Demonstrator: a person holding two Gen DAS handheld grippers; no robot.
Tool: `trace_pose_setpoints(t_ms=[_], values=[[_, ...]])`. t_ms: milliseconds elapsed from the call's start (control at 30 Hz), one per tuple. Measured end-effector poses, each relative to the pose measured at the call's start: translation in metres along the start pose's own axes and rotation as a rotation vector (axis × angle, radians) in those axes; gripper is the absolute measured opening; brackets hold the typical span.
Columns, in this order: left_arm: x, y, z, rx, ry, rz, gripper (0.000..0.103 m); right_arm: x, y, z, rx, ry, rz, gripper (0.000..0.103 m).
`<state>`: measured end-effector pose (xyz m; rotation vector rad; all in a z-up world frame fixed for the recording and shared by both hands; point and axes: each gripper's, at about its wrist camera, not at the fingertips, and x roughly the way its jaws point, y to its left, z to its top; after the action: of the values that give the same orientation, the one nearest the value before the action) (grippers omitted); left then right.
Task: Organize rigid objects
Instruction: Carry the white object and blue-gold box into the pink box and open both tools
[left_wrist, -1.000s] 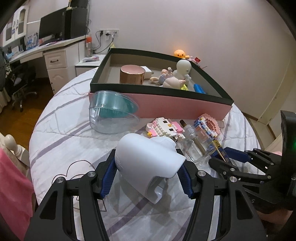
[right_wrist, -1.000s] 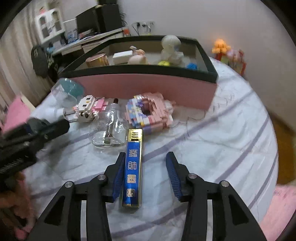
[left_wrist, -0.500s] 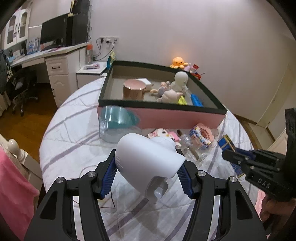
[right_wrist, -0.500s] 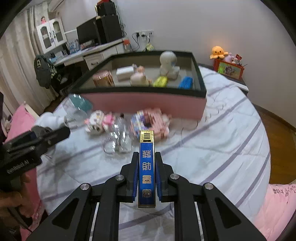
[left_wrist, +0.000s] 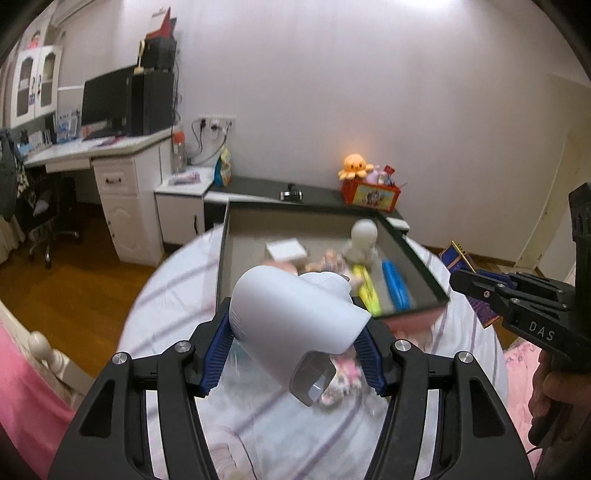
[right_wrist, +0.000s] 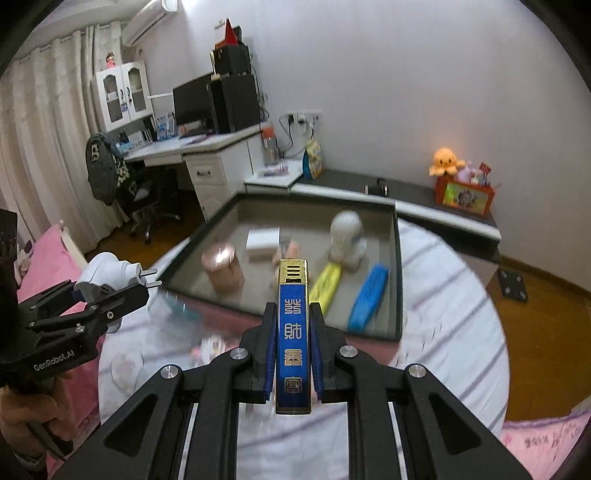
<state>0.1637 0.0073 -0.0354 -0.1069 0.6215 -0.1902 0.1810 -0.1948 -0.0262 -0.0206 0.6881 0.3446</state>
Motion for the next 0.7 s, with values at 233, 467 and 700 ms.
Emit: trace_pose_setpoints(t_ms=[233,467,700], values=[[0.022,-0.002,0.040,0.011,-0.040,-0.005,0.061,0.015,-0.014,0.031,0.016,-0.036,-0.007,0.015],[0.061,-0.011,0.064,0.019,-0.031,-0.026,0.061,0.041,-0.028,0.050,0.035,-0.029,-0.010,0.015],[0.102,-0.022,0.069,0.031,0.014,-0.038,0.061,0.073,-0.044,0.052,0.068,0.016,-0.007,0.015]])
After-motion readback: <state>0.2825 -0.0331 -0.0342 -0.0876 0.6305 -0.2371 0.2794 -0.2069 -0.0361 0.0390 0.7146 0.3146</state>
